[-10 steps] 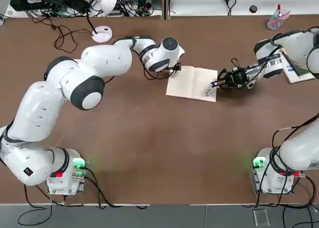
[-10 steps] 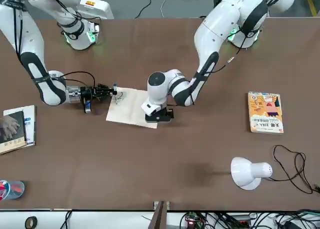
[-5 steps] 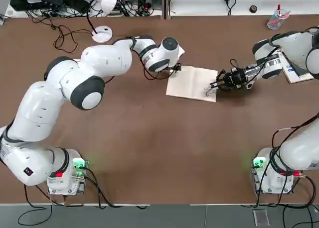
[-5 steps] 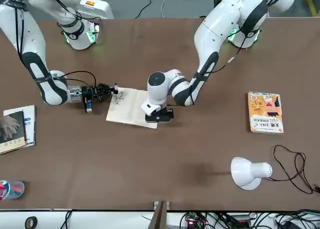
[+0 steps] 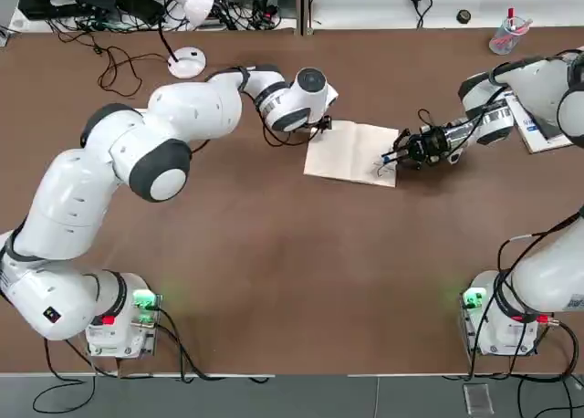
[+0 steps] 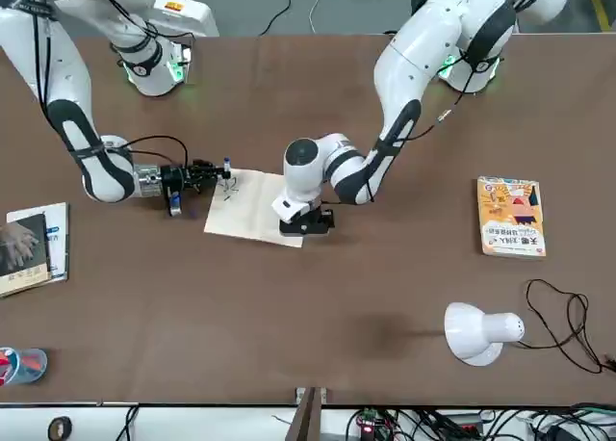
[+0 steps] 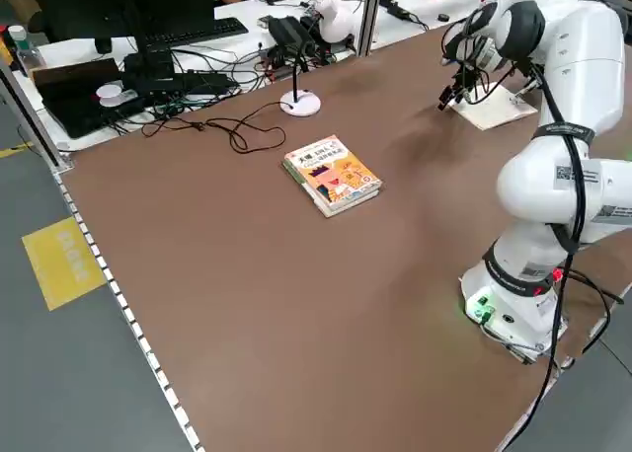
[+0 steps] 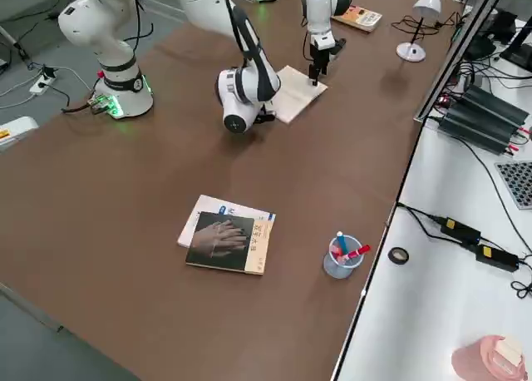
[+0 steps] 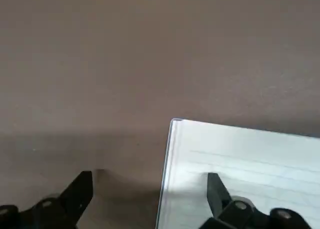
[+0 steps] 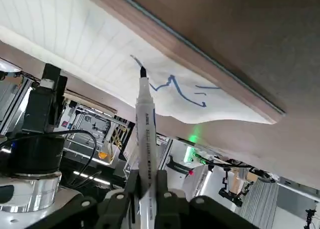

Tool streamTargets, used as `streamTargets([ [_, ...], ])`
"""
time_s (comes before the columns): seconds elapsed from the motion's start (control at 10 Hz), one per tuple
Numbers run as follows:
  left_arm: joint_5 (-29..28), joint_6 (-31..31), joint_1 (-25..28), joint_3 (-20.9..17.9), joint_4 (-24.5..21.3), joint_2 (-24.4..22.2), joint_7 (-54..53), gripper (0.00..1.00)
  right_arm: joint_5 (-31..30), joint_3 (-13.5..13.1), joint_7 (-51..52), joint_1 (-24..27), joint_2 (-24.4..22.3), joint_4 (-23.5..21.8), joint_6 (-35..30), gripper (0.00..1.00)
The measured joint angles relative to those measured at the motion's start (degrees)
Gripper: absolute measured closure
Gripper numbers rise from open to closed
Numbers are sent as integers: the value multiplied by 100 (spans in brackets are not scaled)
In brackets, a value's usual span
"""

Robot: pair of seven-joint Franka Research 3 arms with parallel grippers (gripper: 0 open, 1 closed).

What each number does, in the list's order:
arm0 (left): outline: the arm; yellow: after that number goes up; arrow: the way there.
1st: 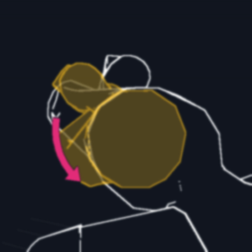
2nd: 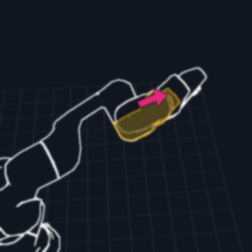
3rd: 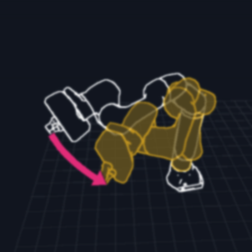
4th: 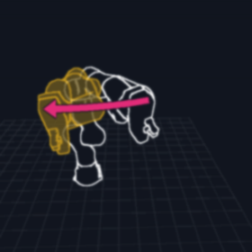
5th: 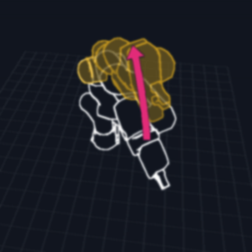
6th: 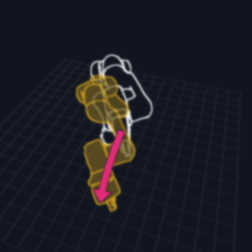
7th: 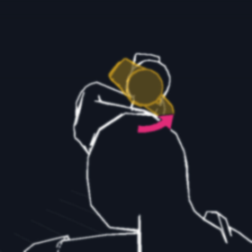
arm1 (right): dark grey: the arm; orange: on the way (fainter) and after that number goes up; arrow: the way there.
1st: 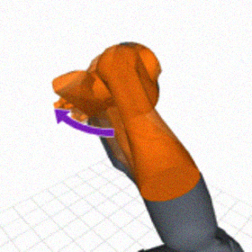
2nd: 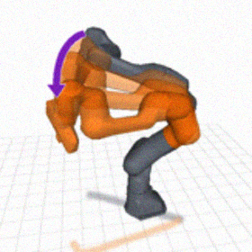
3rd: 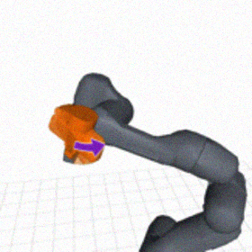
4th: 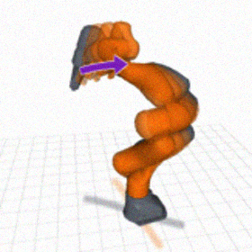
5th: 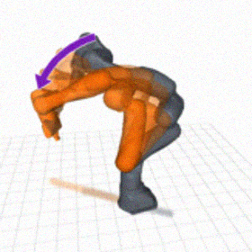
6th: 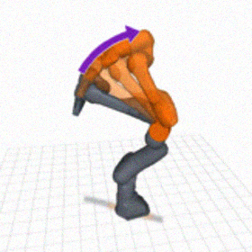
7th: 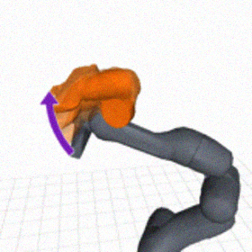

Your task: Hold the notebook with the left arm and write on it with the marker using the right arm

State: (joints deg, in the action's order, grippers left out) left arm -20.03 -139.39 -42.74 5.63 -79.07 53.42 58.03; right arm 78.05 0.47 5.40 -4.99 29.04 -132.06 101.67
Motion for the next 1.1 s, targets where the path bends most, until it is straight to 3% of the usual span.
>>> streamTargets([
  [1.1,0,0,0,0,0,0,0,0,43,2,107,-5,53,47,-22,83],
])
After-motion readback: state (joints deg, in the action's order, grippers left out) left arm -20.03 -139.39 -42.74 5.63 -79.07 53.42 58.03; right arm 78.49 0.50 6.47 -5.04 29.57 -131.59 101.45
